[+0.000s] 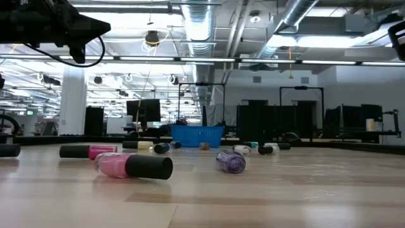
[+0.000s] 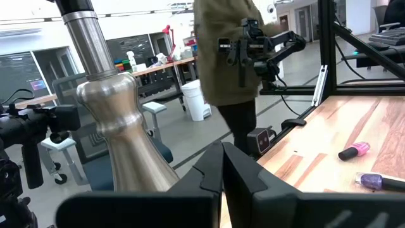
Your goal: Pick & Place Nail Polish
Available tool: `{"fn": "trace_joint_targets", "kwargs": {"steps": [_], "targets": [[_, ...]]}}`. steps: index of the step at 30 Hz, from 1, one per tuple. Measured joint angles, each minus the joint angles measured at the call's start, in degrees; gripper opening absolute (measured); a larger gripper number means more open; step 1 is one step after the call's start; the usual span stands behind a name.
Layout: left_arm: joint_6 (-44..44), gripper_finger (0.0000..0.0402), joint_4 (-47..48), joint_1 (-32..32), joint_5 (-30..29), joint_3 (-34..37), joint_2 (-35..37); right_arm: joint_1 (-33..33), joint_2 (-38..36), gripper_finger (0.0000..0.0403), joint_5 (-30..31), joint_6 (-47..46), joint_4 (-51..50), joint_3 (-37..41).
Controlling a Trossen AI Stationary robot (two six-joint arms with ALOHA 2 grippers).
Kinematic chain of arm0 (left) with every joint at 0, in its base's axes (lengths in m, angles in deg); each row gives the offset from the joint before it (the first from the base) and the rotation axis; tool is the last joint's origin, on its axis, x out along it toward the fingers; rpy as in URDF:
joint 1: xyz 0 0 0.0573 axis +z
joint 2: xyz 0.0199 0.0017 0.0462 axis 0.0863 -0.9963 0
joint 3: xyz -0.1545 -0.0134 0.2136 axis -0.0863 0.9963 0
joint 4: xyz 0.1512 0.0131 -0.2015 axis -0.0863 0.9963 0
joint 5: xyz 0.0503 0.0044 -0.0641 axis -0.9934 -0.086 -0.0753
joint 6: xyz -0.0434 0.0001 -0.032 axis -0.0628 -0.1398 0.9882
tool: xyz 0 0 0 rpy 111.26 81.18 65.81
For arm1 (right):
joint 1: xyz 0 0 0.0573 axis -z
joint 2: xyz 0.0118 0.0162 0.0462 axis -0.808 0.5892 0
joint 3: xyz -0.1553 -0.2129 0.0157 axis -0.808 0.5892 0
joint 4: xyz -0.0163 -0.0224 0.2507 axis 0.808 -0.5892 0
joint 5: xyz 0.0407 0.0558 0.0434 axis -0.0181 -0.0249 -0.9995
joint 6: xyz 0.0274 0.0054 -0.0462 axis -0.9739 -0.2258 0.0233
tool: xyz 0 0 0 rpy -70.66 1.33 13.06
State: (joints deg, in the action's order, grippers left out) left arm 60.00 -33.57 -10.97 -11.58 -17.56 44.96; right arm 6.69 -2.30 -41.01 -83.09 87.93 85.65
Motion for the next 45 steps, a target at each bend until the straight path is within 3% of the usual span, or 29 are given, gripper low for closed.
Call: {"fn": "trace_joint_targets", "kwargs": {"steps": [22,29,35,45], "targets": [[0.3,0.0,-0.29,0.0,0.01,0.01,0.0,-0.01,0.01,0.0,0.01,0.0,0.01,-0.01],[1.86,0.0,-4.43,-0.02,0.01,0.01,0.0,-0.01,0.01,0.0,0.01,0.0,0.0,-0.01],[8.5,0.0,-9.37,0.0,0.02,-0.01,0.0,-0.01,0.01,0.0,-0.01,0.02,-0.01,0.01],[9.04,0.0,-13.01,-0.02,0.01,0.01,0.0,0.03,0.01,0.0,0.18,0.46,0.01,0.0]]}}
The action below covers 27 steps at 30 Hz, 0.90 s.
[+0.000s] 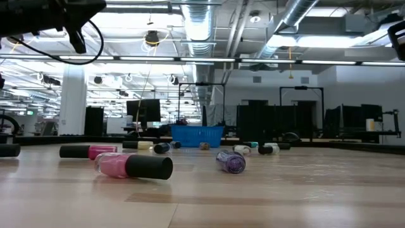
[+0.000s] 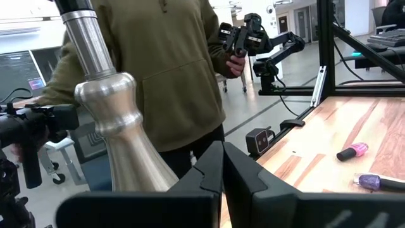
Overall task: Pick & Place Nail Polish
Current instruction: Put the bottom transparent nail polish bottle into the blue basket
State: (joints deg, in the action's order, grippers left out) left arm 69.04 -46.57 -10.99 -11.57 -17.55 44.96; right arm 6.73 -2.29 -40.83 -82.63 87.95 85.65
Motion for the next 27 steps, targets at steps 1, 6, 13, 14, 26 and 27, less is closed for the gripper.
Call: {"fn": "trace_joint_targets", "kwargs": {"steps": [1,6,13,14,26,27], "targets": [[0.19,0.0,-0.1,0.0,0.0,-0.02,0.0,0.0,-0.02,0.0,-0.01,-0.02,-0.02,0.01],[3.08,0.0,-0.44,0.01,0.0,-0.02,0.0,0.01,-0.03,0.0,0.02,-0.61,0.05,-0.02],[4.61,0.0,-2.23,0.0,0.0,-0.01,0.0,1.94,0.09,0.0,7.15,0.46,3.37,-0.25],[4.62,0.0,-2.87,0.01,-0.02,0.0,0.0,2.34,0.09,0.0,7.82,0.46,4.71,-0.26],[4.63,0.0,-5.65,0.02,-0.02,0.0,0.0,10.17,-0.02,0.0,32.52,0.94,30.26,-0.4],[4.63,0.0,-5.75,0.02,-0.02,0.0,0.0,10.76,-0.02,0.0,32.65,0.81,31.91,-0.42]]}}
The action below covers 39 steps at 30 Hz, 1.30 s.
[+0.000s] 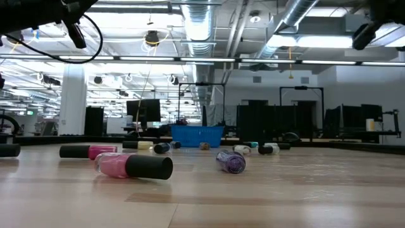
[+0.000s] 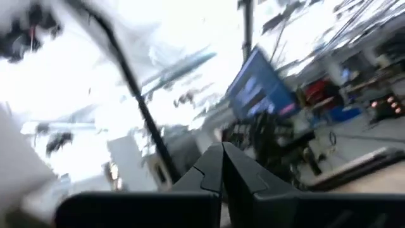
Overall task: Pick & Place Nail Polish
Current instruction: Put the bottom transparent nail polish bottle into the blue basket
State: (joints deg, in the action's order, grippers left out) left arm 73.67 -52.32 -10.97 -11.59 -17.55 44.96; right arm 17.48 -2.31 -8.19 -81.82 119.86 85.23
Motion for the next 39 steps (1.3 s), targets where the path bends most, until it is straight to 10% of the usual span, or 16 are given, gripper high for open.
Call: {"fn": "trace_joint_targets", "kwargs": {"steps": [10,17,28,34,39], "targets": [[-0.15,0.0,-0.09,0.0,-3.57,0.0,0.0,7.53,0.0,0.0003,18.71,1.27,-2.58,-0.09],[-0.04,0.0029,2.76,-0.02,-1.99,-0.23,-2.99,12.08,0.13,0.0064,20.31,-5.66,-15.5,-0.09],[7.38,0.0076,41.39,-4.0,20.87,-20.49,-30.43,13.09,0.0,0.0127,19.85,-11.15,-21.57,-0.17],[10.01,0.0048,70.15,-11.07,18.21,-36.95,-46.95,13.09,0.0,0.0136,19.91,-11.28,-21.77,-0.17],[15.92,0.0032,73.05,-16.15,19.27,-39.63,-54.23,13.09,0.02,0.0141,19.91,-11.28,-21.77,-0.17]]}}
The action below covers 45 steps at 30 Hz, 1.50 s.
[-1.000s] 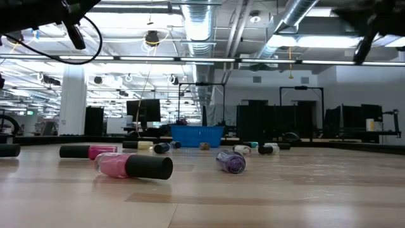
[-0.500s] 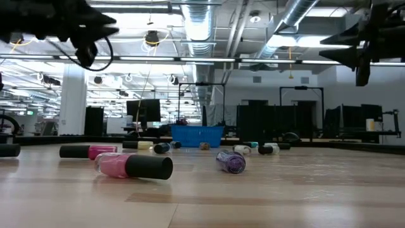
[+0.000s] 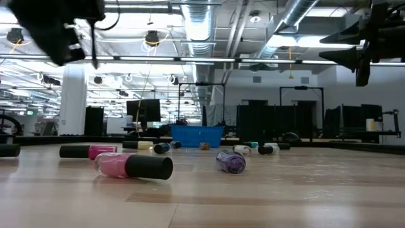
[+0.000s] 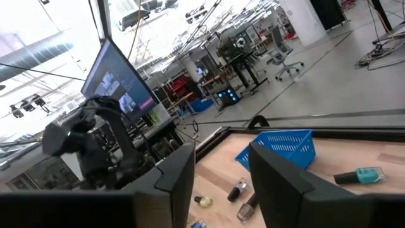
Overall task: Pick & Place Nail Polish
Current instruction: Put the bottom transparent nail polish bottle into the blue basket
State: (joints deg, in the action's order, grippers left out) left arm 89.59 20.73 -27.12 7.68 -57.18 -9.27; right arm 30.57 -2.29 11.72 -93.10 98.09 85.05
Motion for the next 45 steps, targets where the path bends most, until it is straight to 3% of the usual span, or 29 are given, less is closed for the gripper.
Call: {"fn": "trace_joint_targets", "kwargs": {"steps": [6,16,21,38,45], "targets": [[7.6,0.0064,0.18,-4.08,0.33,0.28,-1.91,0.0,0.0,0.0149,0.02,-0.01,0.0,0.0],[13.35,0.0197,1.79,-8.28,0.0,5.04,-2.67,0.0,0.0,0.0162,0.02,-0.02,0.0,0.0],[18.48,0.0236,1.17,-10.45,0.0,8.67,-4.89,-0.26,0.0,0.016,0.01,-0.02,0.0,0.0],[19.89,0.0237,-4.13,-14.46,-9.06,9.18,-13.8,-0.26,-0.01,0.0148,0.02,-0.01,0.03,0.0],[19.52,0.0237,-5.93,-14.4,-9.26,9.18,-16.86,-0.24,0.0,0.0145,0.04,0.0,0.04,0.0]]}}
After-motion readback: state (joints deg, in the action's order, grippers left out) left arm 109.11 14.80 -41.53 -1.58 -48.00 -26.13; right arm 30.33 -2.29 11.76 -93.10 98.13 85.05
